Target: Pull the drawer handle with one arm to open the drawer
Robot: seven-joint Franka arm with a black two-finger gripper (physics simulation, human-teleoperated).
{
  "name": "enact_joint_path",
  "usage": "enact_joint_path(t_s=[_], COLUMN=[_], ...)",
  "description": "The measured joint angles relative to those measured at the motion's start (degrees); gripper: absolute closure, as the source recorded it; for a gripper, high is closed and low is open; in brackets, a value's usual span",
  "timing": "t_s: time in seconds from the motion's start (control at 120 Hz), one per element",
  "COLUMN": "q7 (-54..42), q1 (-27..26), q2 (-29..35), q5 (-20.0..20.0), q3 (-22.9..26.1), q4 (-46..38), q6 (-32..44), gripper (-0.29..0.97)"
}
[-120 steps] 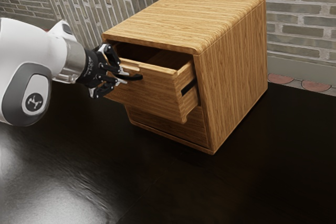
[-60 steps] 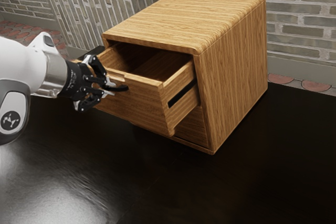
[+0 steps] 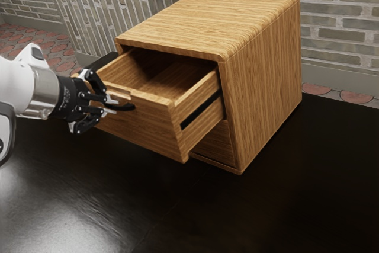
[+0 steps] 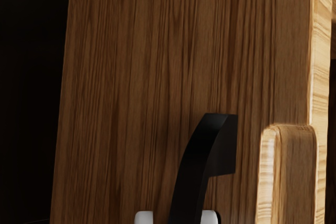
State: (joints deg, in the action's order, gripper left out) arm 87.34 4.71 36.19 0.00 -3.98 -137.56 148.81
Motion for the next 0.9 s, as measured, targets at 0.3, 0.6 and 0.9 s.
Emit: enact_joint_path(t_s=[0.3,0.6,0.9], q7=[0.0,-0.1,-0.1], q1=[0.9,2.8,3.3], q2=[3.2,6.6,10.6], q5=[0.0,0.1,0.1], q3=[0.3,1.9,2.4], q4=[-2.3,-4.0,-6.6], q6=[-0.7,-2.0,-3.1], gripper=[0.76,0.76,0.79])
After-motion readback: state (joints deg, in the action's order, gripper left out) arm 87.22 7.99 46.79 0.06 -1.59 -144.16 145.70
